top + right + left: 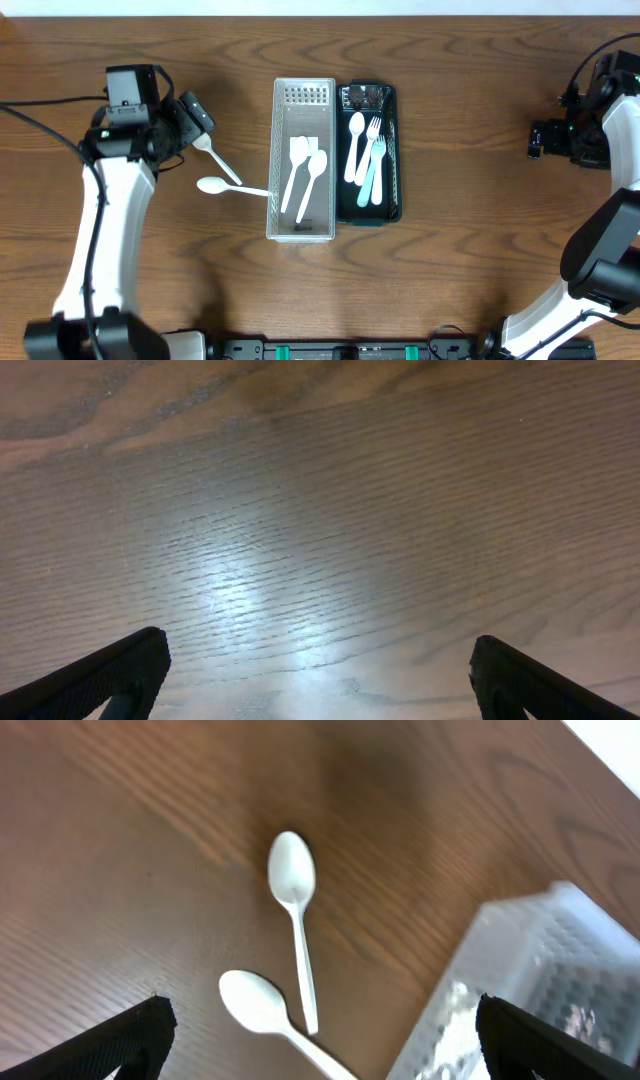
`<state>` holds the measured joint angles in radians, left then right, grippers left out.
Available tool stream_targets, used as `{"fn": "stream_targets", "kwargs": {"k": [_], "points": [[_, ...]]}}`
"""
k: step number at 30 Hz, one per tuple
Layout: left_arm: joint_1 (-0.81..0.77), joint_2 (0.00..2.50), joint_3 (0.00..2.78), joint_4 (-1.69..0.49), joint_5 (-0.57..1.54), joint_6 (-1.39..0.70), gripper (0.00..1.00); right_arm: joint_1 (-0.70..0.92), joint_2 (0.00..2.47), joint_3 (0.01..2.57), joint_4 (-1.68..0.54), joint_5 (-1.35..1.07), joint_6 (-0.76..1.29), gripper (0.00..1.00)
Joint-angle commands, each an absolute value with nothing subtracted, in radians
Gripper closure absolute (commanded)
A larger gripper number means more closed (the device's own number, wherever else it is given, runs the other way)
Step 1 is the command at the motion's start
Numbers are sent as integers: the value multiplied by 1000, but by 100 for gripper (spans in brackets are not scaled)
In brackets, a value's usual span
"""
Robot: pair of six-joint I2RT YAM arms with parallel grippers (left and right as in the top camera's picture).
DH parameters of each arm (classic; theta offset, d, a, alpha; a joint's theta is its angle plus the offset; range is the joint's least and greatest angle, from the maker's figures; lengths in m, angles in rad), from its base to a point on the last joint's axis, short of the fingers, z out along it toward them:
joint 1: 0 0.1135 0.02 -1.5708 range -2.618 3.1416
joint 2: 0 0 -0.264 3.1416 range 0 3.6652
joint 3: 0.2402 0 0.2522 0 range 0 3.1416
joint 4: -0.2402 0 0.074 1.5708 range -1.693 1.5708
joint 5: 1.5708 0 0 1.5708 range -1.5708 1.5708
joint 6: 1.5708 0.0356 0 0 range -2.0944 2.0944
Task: Pack container
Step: 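Lower the spoon into the gray basket and open the left gripper, then move the left gripper back to the upper white spoon on the table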
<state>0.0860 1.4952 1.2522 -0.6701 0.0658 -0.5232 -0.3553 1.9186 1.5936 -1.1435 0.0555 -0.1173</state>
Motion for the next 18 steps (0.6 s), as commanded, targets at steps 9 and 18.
{"fn": "stream_targets", "kwargs": {"k": [9,18], "points": [[94,1754,1259,-597,67,-698,2,-360,1917,1593,-1144,52,-129,1],[94,1819,1259,-577,58,-696,2,-360,1917,1593,-1144,52,-129,1]]}}
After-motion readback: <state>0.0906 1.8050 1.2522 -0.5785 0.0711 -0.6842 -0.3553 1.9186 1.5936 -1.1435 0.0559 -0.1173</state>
